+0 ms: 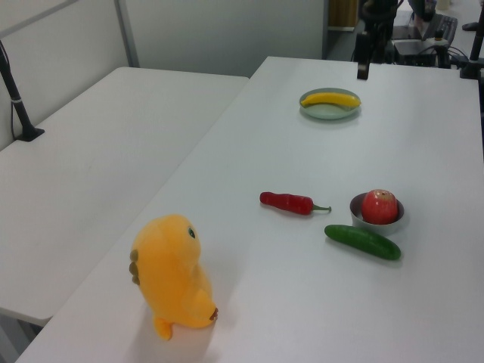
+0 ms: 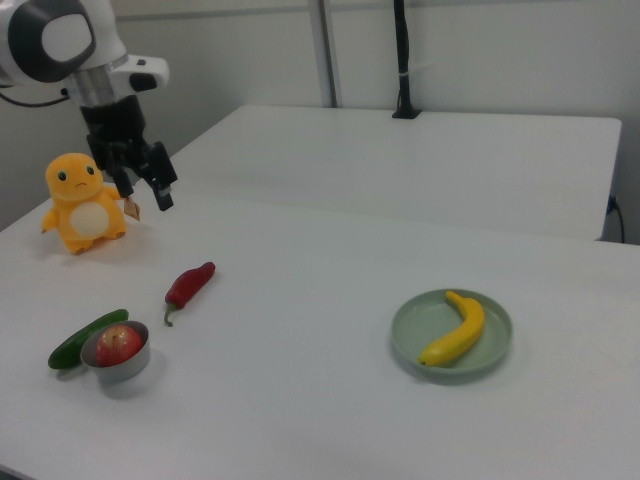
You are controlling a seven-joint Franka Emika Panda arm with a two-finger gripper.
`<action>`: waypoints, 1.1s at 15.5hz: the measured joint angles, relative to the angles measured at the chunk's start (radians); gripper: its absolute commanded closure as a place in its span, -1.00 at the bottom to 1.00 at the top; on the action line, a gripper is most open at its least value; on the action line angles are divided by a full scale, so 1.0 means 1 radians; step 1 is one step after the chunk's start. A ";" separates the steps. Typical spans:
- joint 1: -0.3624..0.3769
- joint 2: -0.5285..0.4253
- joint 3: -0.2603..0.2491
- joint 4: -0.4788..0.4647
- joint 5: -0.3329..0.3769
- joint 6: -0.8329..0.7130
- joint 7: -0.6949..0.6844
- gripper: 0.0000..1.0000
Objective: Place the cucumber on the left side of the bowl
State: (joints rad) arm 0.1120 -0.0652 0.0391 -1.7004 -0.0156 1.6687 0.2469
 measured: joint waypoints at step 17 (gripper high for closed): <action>-0.002 0.019 -0.121 -0.001 0.049 0.135 -0.382 -1.00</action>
